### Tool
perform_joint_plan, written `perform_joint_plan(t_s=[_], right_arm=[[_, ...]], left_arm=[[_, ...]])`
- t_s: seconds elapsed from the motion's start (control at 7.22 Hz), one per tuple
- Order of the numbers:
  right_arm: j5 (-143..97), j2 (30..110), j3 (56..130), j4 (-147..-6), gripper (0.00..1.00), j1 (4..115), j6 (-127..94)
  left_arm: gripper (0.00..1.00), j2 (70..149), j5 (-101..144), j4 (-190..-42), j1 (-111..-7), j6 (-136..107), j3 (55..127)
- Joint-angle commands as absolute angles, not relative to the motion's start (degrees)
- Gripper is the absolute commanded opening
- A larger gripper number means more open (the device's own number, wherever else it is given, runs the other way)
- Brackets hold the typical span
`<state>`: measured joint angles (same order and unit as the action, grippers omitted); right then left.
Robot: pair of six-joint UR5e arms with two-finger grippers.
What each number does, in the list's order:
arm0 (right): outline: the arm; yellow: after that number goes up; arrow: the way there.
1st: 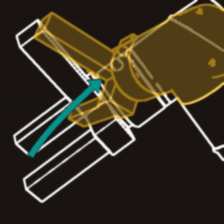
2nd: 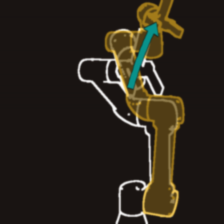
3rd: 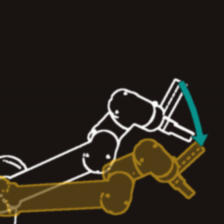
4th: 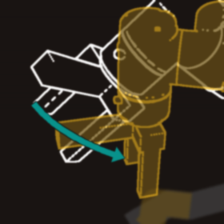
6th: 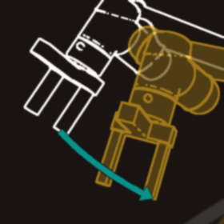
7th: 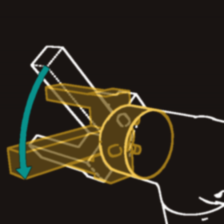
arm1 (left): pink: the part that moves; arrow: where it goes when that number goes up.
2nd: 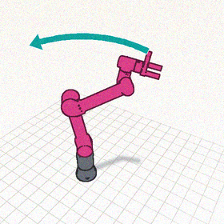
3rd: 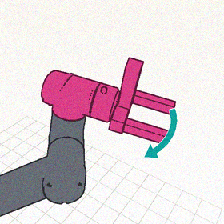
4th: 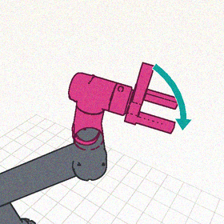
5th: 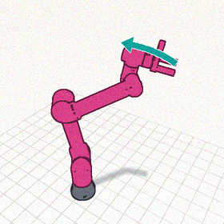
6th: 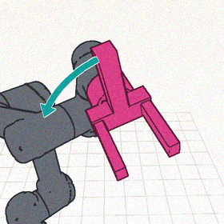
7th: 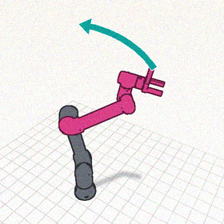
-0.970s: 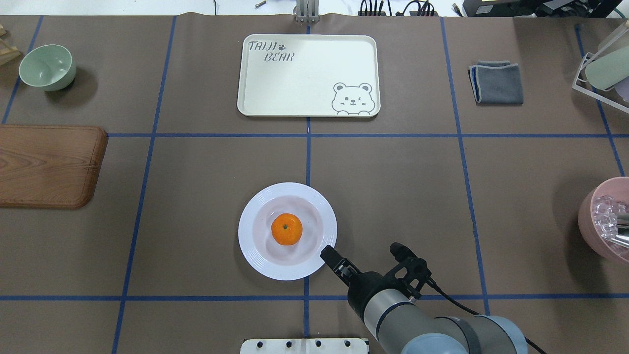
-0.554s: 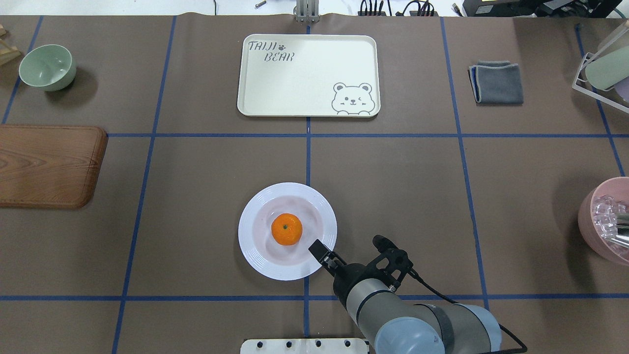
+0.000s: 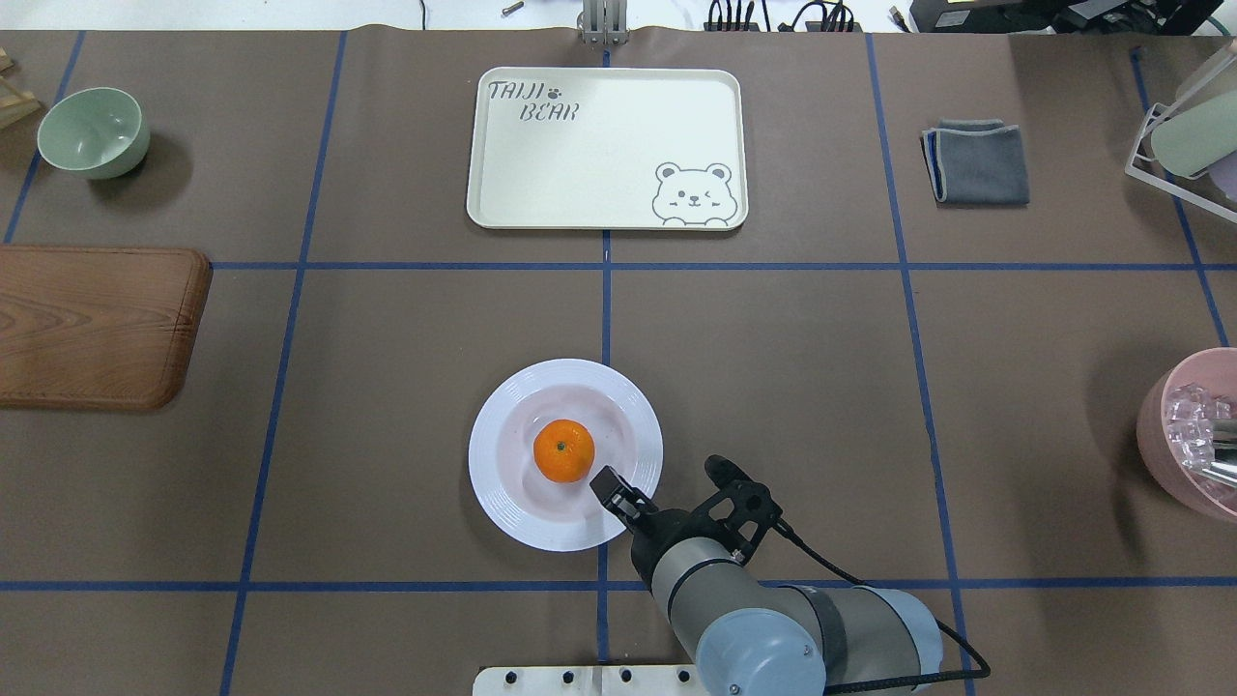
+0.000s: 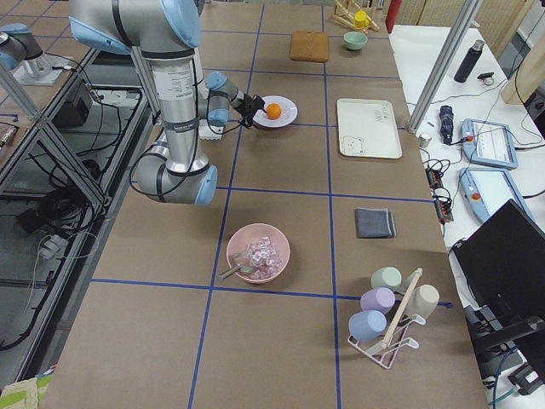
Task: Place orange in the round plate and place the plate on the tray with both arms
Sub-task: 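Withdraw the left arm while the right gripper grasps the white plate rim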
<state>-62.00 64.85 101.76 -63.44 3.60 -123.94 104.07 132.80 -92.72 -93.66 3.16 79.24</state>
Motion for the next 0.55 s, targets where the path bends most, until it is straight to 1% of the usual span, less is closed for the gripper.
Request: perform_joint_plan(t_s=[0.0,0.14,0.28,0.42], right_arm=[[-61.79,64.16,100.29,-63.37,0.64,3.69,-123.93],[-61.79,64.16,100.28,-63.46,0.64,3.69,-124.01],[-61.79,64.07,100.28,-63.37,0.59,3.87,-124.10],[-61.79,63.90,100.28,-63.37,0.31,3.87,-124.19]], left_arm=[[0.98,103.89,132.80,-92.72,-93.60,3.16,79.36],[0.98,103.97,132.80,-92.72,-93.60,3.16,79.45],[0.98,103.89,132.80,-92.72,-93.60,3.16,79.54],[0.98,103.89,132.80,-92.72,-93.60,3.08,79.54]])
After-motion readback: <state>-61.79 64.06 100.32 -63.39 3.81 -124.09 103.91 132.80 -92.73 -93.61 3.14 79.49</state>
